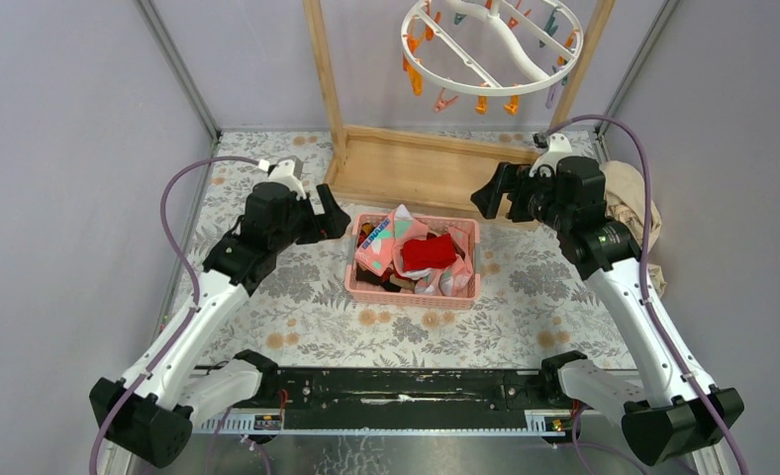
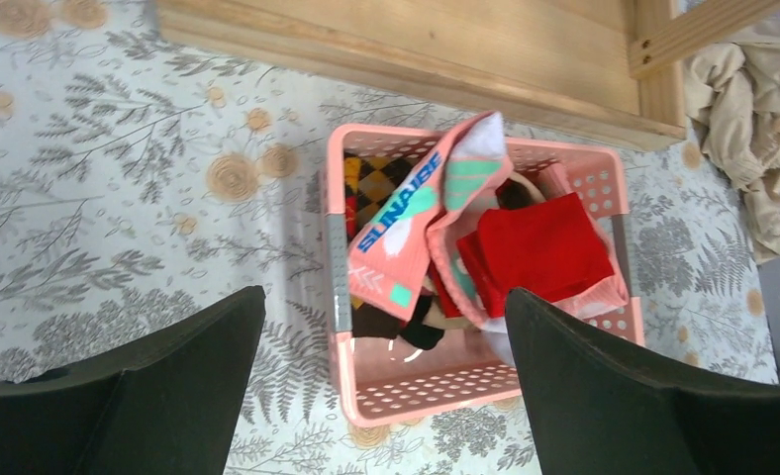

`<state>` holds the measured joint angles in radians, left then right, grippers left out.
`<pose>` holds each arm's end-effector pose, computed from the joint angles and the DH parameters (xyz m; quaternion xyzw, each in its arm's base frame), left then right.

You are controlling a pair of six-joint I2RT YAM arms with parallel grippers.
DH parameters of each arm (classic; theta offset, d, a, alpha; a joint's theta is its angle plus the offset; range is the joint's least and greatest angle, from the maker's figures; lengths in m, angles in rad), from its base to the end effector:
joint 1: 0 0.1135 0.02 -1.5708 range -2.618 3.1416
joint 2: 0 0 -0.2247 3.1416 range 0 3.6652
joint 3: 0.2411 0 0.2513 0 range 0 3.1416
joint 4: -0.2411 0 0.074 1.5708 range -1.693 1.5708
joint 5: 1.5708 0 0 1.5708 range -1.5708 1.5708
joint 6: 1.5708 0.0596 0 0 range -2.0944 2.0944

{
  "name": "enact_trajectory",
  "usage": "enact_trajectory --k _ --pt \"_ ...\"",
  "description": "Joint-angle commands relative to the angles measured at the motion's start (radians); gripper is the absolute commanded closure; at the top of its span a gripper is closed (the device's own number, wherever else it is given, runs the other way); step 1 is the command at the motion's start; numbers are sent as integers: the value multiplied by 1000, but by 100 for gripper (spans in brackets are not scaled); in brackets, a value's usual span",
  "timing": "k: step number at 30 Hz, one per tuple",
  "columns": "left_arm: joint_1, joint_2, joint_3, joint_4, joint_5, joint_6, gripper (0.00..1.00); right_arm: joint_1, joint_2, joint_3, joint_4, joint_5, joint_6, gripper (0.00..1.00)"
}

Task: Remove the socks clipped to the hanger
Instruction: Place the sock in the bin.

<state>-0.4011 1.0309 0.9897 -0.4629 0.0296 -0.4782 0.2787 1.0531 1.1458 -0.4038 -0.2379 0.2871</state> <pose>0.2458 -0.1062 0.2916 -0.0257 0.8607 -0.2279 0.4546 0.2575 0.0883 0.3507 -0.0665 0.8027 0.2553 0.5348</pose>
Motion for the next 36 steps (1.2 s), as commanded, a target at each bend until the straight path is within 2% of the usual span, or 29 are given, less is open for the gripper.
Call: enact_trajectory --k 1,4,11,18,23,31,36 --pt "26 -61 -64 71 -69 -14 2 -4 -53 -59 98 67 6 0" --pt "41 -73 -93 77 -67 -16 2 -5 -76 -93 117 80 22 1" --pt "51 -119 -106 29 -66 -11 2 -4 -37 -71 -8 136 31 0" --pt "56 -187 -152 -5 -97 -11 1 -4 -104 -150 30 154 64 0" --pt "59 -229 -195 10 -145 -1 2 -4 -152 -180 51 254 81 0" --pt "61 -250 -235 125 -279 49 2 -4 -143 -202 74 466 143 0" --pt "64 -168 -225 186 -442 56 2 -4 -135 -254 193 528 79 0"
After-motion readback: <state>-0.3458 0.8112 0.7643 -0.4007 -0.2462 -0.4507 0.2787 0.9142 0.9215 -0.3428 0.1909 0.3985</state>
